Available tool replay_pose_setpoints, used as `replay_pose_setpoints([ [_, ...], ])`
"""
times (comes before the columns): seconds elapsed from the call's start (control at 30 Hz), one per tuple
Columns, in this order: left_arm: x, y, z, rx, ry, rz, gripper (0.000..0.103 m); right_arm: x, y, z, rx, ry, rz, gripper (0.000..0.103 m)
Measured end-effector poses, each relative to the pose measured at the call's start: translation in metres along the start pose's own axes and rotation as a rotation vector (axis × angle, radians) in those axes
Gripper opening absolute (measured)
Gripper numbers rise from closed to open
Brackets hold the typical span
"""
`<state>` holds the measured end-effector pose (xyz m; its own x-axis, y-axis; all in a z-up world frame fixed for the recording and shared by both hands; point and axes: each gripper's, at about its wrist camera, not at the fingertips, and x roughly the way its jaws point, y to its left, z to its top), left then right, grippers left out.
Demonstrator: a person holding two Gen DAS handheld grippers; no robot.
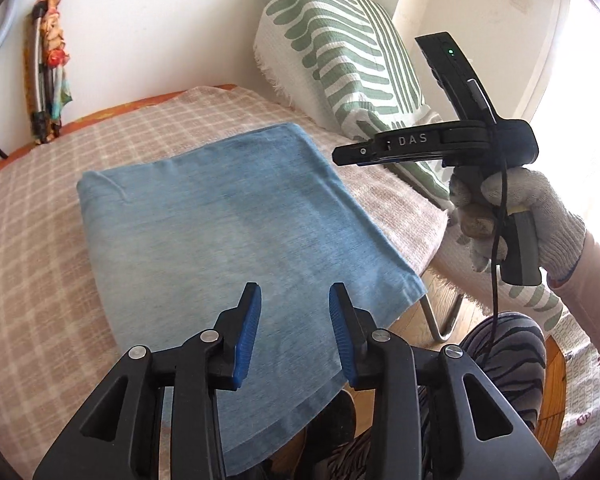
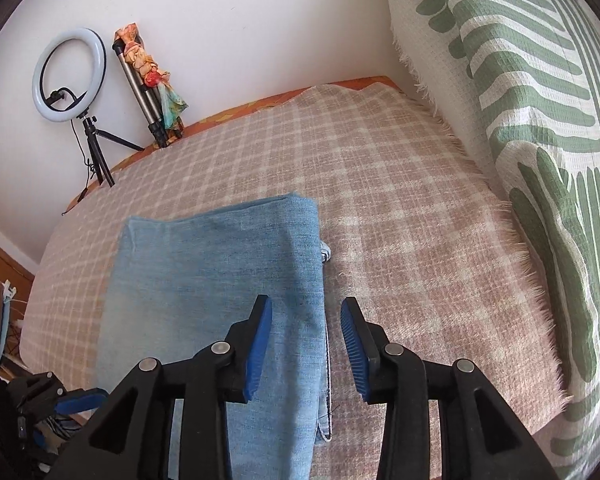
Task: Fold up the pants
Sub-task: 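Move both open tools to opposite sides of the folded jeans, then close the right tool on one jeans side while the left tool grips the other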
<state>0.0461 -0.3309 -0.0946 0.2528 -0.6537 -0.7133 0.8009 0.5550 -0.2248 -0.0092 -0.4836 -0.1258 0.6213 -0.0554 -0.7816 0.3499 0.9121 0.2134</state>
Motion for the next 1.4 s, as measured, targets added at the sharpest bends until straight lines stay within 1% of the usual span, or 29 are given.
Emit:
replay_pose_setpoints([
  [0.1,-0.006,0.020,-0.004,-0.011,-0.007,0.075,0.034,-0.003,0.015,-0.009,-0.061,-0.029,0.001,0.038],
  [0.2,-0.009,0.042,-0.007,-0.033,0.004,0.144,0.034,0.004,0.029,-0.015,-0.117,-0.023,-0.023,0.039],
  [0.23,-0.011,0.050,-0.008,-0.046,0.009,0.158,0.034,0.006,0.033,-0.017,-0.132,-0.020,-0.036,0.041],
  [0.27,-0.011,0.056,-0.008,-0.057,0.013,0.168,0.038,0.008,0.036,-0.018,-0.143,-0.019,-0.047,0.049],
  [0.3,-0.011,0.061,-0.007,-0.066,0.015,0.179,0.044,0.009,0.038,-0.019,-0.152,-0.019,-0.053,0.054],
  [0.33,-0.014,0.065,-0.009,-0.076,0.014,0.192,0.046,0.010,0.040,-0.022,-0.157,-0.022,-0.058,0.065],
  [0.37,-0.017,0.069,-0.011,-0.085,0.013,0.203,0.047,0.010,0.041,-0.022,-0.161,-0.026,-0.061,0.070],
  [0.43,-0.017,0.075,-0.010,-0.097,0.015,0.223,0.048,0.011,0.041,-0.024,-0.166,-0.034,-0.082,0.071],
  [0.5,-0.017,0.080,-0.010,-0.116,0.016,0.233,0.054,0.013,0.041,-0.023,-0.169,-0.035,-0.106,0.074],
  [0.53,-0.017,0.083,-0.010,-0.129,0.012,0.233,0.055,0.013,0.041,-0.023,-0.171,-0.036,-0.114,0.077],
  [0.57,-0.017,0.085,-0.010,-0.144,0.008,0.229,0.056,0.013,0.040,-0.023,-0.171,-0.039,-0.118,0.081],
  [0.67,-0.013,0.090,-0.011,-0.186,0.012,0.201,0.057,0.016,0.038,-0.025,-0.171,-0.034,-0.115,0.083],
  [0.8,0.000,0.099,-0.013,-0.250,0.034,0.147,0.057,0.029,0.036,-0.027,-0.192,0.012,-0.125,0.084],
  [0.87,0.008,0.105,-0.013,-0.285,0.048,0.116,0.057,0.036,0.032,-0.029,-0.207,0.029,-0.134,0.089],
  [0.97,0.018,0.111,-0.016,-0.325,0.061,0.093,0.057,0.041,0.021,-0.027,-0.174,0.029,-0.102,0.094],
  [1.07,0.024,0.116,-0.017,-0.352,0.067,0.066,0.057,0.047,0.009,-0.024,-0.125,0.041,-0.035,0.094],
  [1.17,0.028,0.117,-0.016,-0.355,0.071,0.046,0.057,0.054,-0.002,-0.021,-0.093,0.063,0.043,0.095],
  [1.3,0.035,0.125,-0.017,-0.408,0.089,-0.018,0.057,0.065,-0.019,-0.017,-0.031,0.103,0.174,0.095],
  [1.4,0.038,0.128,-0.016,-0.417,0.087,-0.046,0.057,0.069,-0.023,-0.014,-0.026,0.101,0.240,0.097],
])
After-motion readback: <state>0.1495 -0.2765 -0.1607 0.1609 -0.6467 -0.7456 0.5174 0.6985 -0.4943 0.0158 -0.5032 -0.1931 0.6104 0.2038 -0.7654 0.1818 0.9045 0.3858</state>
